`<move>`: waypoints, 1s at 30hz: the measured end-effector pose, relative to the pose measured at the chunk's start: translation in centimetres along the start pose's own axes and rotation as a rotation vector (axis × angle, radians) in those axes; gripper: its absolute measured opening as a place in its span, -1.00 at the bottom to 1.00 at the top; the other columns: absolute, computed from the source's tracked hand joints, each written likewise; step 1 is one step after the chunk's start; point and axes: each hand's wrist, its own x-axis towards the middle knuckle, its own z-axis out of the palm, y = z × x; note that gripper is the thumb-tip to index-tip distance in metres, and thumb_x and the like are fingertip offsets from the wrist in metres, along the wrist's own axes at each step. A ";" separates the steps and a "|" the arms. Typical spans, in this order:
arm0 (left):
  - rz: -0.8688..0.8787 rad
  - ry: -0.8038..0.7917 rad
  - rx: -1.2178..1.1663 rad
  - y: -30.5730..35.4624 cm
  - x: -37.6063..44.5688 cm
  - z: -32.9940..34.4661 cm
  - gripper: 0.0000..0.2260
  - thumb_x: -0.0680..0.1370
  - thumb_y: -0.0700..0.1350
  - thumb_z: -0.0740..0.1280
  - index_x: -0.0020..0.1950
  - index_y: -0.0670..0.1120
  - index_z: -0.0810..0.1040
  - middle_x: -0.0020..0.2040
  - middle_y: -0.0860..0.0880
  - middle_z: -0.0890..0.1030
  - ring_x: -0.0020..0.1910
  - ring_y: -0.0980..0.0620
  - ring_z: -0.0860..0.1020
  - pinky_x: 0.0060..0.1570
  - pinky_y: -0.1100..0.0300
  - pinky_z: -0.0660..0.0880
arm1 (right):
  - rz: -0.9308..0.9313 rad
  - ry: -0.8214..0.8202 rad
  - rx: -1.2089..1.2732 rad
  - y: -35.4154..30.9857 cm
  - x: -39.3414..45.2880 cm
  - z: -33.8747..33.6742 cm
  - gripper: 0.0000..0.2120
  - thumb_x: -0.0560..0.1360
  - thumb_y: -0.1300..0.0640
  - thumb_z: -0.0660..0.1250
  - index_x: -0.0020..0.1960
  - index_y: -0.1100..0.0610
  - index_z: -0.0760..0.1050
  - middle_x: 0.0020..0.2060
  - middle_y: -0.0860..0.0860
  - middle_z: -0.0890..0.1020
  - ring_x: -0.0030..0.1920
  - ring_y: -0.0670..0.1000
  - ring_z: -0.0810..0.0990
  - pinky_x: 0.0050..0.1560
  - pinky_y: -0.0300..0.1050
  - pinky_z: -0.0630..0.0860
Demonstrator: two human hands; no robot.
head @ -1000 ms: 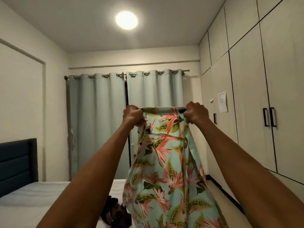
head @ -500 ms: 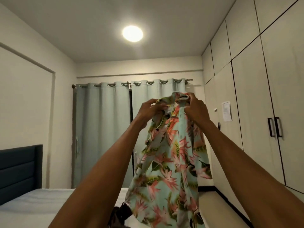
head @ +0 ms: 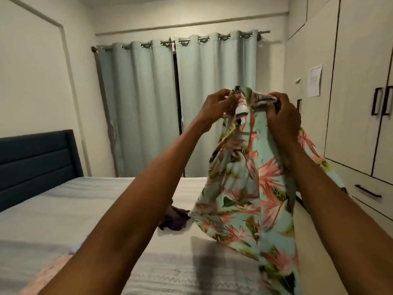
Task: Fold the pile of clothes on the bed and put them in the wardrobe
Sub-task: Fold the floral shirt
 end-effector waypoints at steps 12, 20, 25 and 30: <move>-0.493 -0.194 0.164 -19.8 -12.8 -2.8 -0.81 0.59 -0.02 0.38 0.00 -0.16 0.59 -0.14 -0.13 0.67 -0.18 -0.04 0.67 -0.20 0.10 0.60 | 0.316 -0.773 0.004 5.6 -15.0 6.0 -0.84 0.57 -0.03 0.33 -0.07 0.03 0.63 -0.07 0.03 0.62 -0.03 0.09 0.60 -0.05 -0.05 0.51; -0.784 -0.038 0.172 -32.9 -23.8 -1.3 -0.76 0.62 -0.05 0.34 -0.07 -0.23 0.58 -0.22 -0.15 0.58 -0.32 0.00 0.58 -0.37 0.19 0.47 | 0.532 -1.178 0.000 10.3 -29.3 12.4 -0.86 0.52 -0.10 0.37 -0.18 -0.09 0.59 -0.10 -0.06 0.71 -0.03 0.02 0.65 0.04 -0.02 0.56; -0.913 -0.031 0.157 -37.8 -26.8 -0.3 -0.80 0.60 -0.03 0.35 -0.07 -0.17 0.55 -0.26 -0.12 0.60 -0.39 0.02 0.56 -0.44 0.22 0.43 | 0.605 -1.325 0.061 11.6 -34.0 15.4 -0.92 0.54 0.09 0.39 -0.13 0.01 0.62 0.01 0.02 0.69 0.05 0.04 0.63 0.09 -0.05 0.53; -1.006 -0.187 0.137 -42.3 -27.8 0.0 -0.68 0.58 0.11 0.36 -0.07 -0.16 0.61 -0.32 -0.06 0.55 -0.46 0.03 0.53 -0.50 0.26 0.40 | 0.654 -1.498 0.063 13.5 -36.5 18.7 -0.73 0.61 0.03 0.33 -0.20 0.09 0.65 -0.30 0.01 0.66 -0.36 -0.11 0.55 -0.32 -0.25 0.43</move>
